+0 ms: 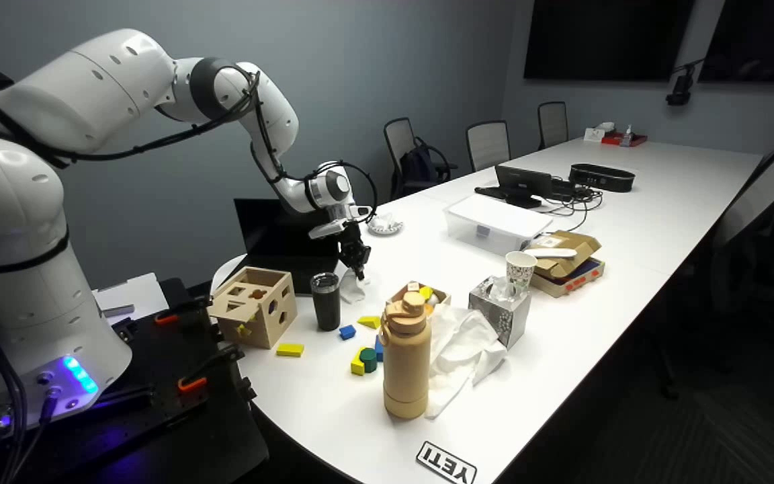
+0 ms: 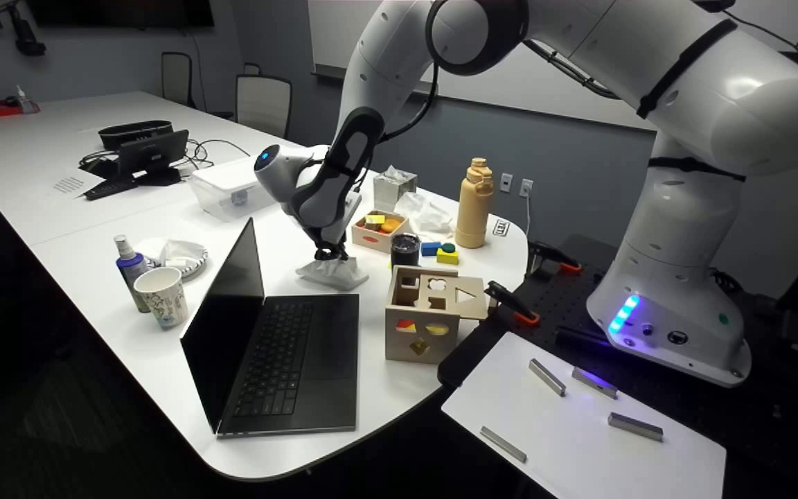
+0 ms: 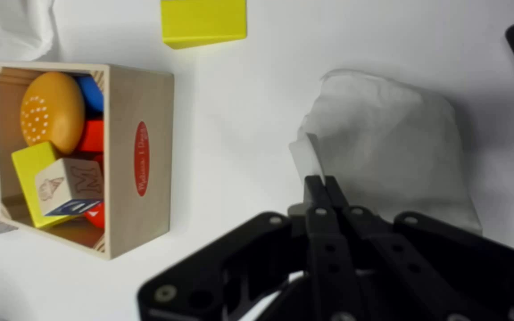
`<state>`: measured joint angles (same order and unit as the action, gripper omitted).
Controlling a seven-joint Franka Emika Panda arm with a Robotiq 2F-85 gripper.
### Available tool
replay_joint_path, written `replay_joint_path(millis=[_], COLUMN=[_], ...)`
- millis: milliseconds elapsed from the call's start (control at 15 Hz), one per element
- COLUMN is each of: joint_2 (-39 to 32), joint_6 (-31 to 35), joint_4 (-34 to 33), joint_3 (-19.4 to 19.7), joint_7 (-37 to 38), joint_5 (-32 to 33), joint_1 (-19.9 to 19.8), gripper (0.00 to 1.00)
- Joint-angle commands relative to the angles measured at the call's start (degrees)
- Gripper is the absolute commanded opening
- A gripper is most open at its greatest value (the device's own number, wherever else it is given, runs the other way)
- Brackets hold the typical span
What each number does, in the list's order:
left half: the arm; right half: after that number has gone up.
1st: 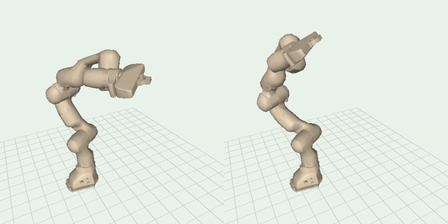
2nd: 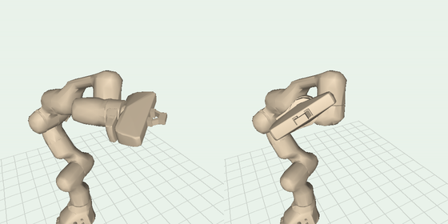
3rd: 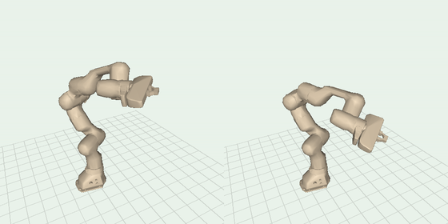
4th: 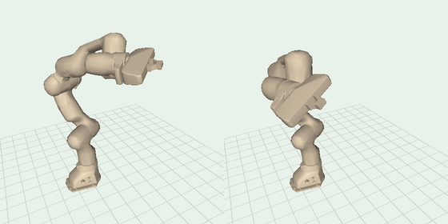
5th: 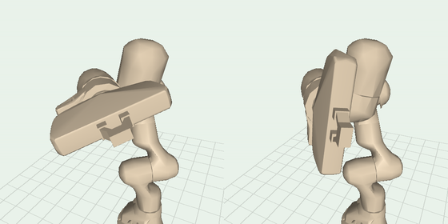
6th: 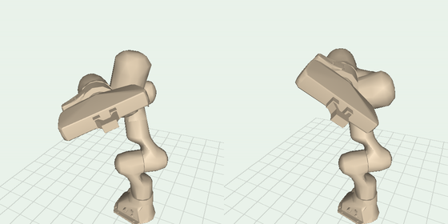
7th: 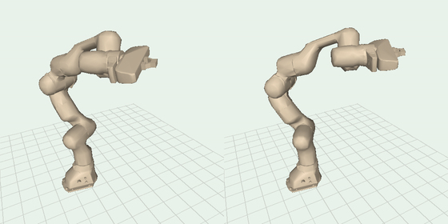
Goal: Use a paper towel to clean the table
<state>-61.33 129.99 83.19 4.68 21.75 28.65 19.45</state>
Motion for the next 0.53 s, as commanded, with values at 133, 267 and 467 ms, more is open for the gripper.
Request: replay_joint_path(millis=[133,267,467], joint_2=[-3.68,-5.08,-7.59], joint_6=[-0.58,-0.78,1.75], joint_4=[-8.42,-11.08,-14.69], joint_3=[-2.27,-3.0,-4.19], joint_7=[0.19,0.45,-0.19], joint_5=[-14.09,-18.84,-24.21], joint_1=[-3.52,-4.72,-6.73], gripper=[0.0,0.0,0.0])
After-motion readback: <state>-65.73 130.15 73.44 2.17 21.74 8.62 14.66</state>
